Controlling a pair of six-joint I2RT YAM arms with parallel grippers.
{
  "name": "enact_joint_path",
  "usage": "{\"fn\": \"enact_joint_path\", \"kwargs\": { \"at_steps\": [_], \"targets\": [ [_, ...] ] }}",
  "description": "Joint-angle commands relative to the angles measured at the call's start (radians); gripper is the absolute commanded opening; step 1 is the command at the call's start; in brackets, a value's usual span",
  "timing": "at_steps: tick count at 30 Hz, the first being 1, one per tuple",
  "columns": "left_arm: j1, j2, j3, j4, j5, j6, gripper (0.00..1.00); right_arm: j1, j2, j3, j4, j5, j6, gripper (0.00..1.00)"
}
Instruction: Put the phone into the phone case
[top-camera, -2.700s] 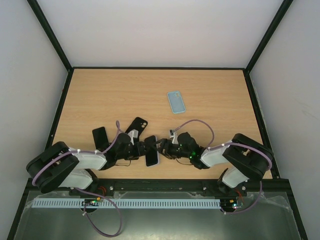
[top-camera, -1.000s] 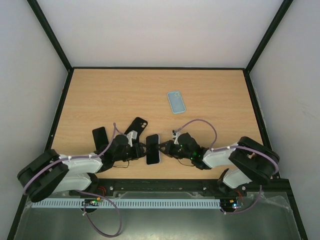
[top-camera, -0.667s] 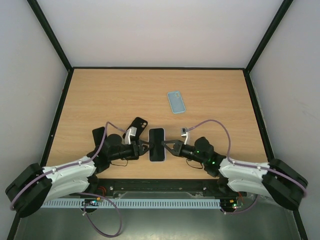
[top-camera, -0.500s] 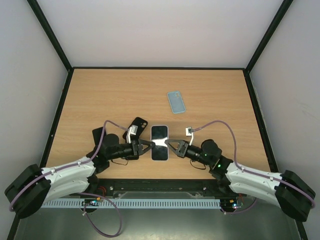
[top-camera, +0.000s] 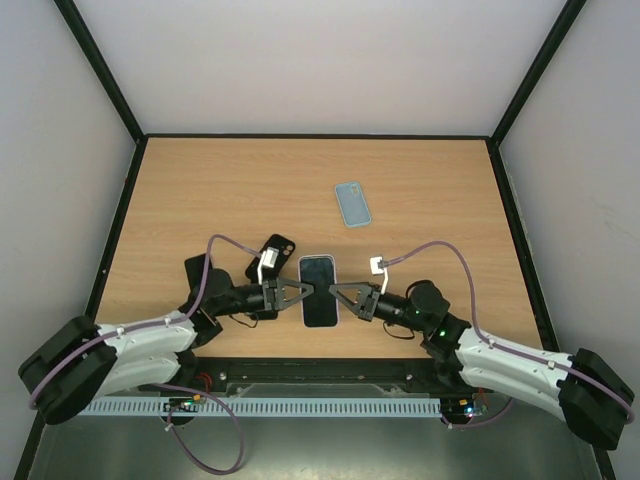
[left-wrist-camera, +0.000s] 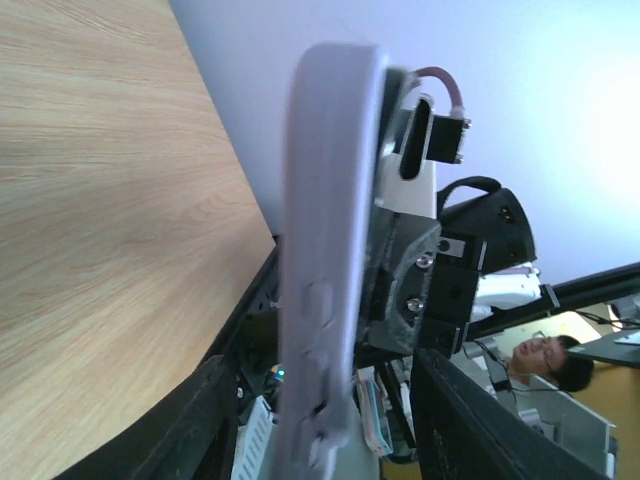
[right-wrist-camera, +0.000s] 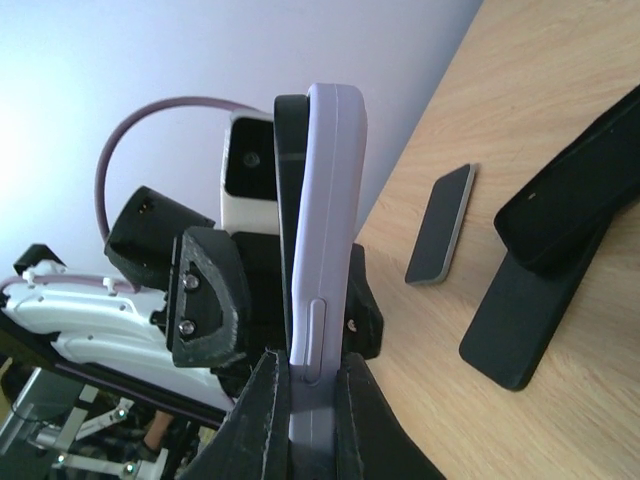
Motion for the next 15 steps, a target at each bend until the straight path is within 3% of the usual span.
{"fn": "enact_joint_path", "kwargs": {
  "at_steps": [1,9,10,13,15],
  "targets": [
    [0.0,0.026,-0.02,0.185,0.033,-0.044,0.45,0.004,0.011,-0.002,0.107,-0.072,-0.019,0.02],
    [0.002,0.055,-0.02,0.244,0.042,0.003,0.12,0.003,-0.04,0.003,0.009,-0.051,-0.041,0.05],
    [0.003,0.06,-0.017,0.244,0.054,0.018,0.1,0.004,-0.056,0.005,-0.011,-0.04,-0.041,0.09],
    [0.005,0.07,-0.008,0.237,0.097,0.055,0.05,0.005,-0.111,0.027,-0.103,0.02,-0.035,0.35],
    [0.006,0.073,0.002,0.213,0.132,0.087,0.03,0.004,-0.147,0.048,-0.191,0.067,-0.03,0.45]
  ]
}}
